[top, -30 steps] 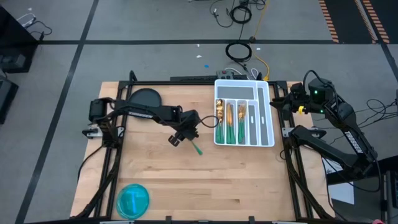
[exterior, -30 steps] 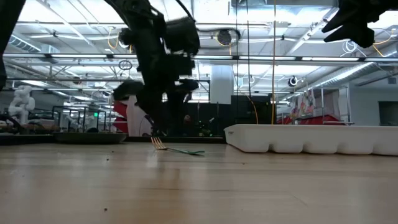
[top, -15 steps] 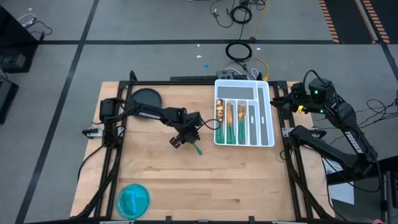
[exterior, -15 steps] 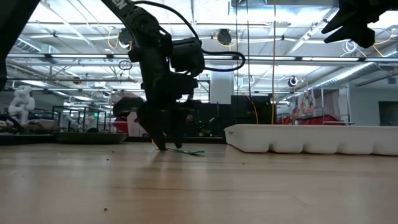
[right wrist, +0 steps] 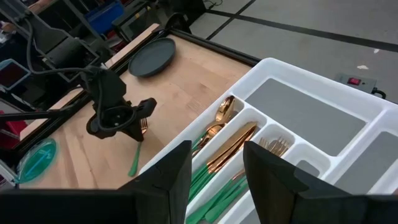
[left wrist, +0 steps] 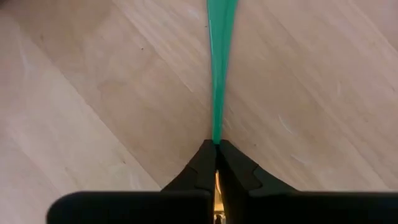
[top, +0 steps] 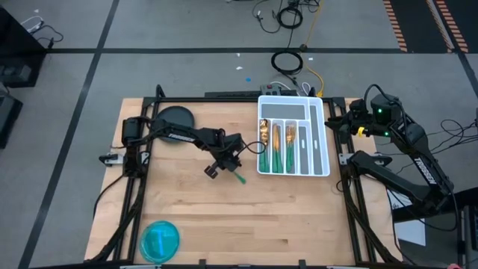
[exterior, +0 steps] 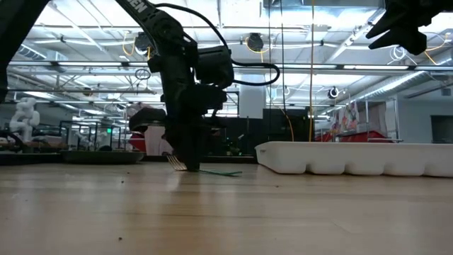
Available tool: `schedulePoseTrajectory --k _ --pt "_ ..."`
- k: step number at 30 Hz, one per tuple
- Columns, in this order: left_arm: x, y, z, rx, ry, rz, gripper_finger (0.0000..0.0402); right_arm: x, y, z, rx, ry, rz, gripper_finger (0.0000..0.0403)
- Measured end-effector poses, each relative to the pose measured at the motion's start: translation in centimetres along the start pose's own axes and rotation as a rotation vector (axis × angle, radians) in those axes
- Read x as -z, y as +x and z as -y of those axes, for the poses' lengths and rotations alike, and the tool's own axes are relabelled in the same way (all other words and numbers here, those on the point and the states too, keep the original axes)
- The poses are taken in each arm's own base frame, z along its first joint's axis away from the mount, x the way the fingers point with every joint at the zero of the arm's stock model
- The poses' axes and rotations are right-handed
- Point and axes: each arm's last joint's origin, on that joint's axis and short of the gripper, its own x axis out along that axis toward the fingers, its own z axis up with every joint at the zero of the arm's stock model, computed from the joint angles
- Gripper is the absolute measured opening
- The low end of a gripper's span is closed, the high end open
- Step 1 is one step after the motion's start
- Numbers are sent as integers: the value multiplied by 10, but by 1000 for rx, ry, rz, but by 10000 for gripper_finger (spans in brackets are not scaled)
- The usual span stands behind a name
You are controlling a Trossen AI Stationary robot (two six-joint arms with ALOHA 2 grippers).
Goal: Sort silverware
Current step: Put the green fork on the silverware organizer
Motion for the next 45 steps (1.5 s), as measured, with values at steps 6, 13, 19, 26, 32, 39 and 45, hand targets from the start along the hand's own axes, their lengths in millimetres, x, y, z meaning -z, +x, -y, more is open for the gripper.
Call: schedulePoseTrajectory --k 6,13,19,26,32,39,45 --pt "-11 -9 4 -17 -69 -37 4 0 0 0 0 0 0 139" --pt "-32 -39 9 -38 -36 -113 1 0 0 0 0 -7 0 139" --pt "-45 -54 13 -11 -17 -154 1 0 0 0 -1 -7 -1 139" --pt "-68 -77 8 -85 19 -125 0 0 0 0 -3 -8 -1 139" --pt "-87 -106 -5 -212 101 -84 0 0 0 0 -4 -16 -2 139" --pt "-106 -135 -22 -444 353 -91 0 0 0 0 -4 -34 -5 139" --pt "-116 -143 -36 -597 537 -60 0 3 0 1 1 -49 -29 139"
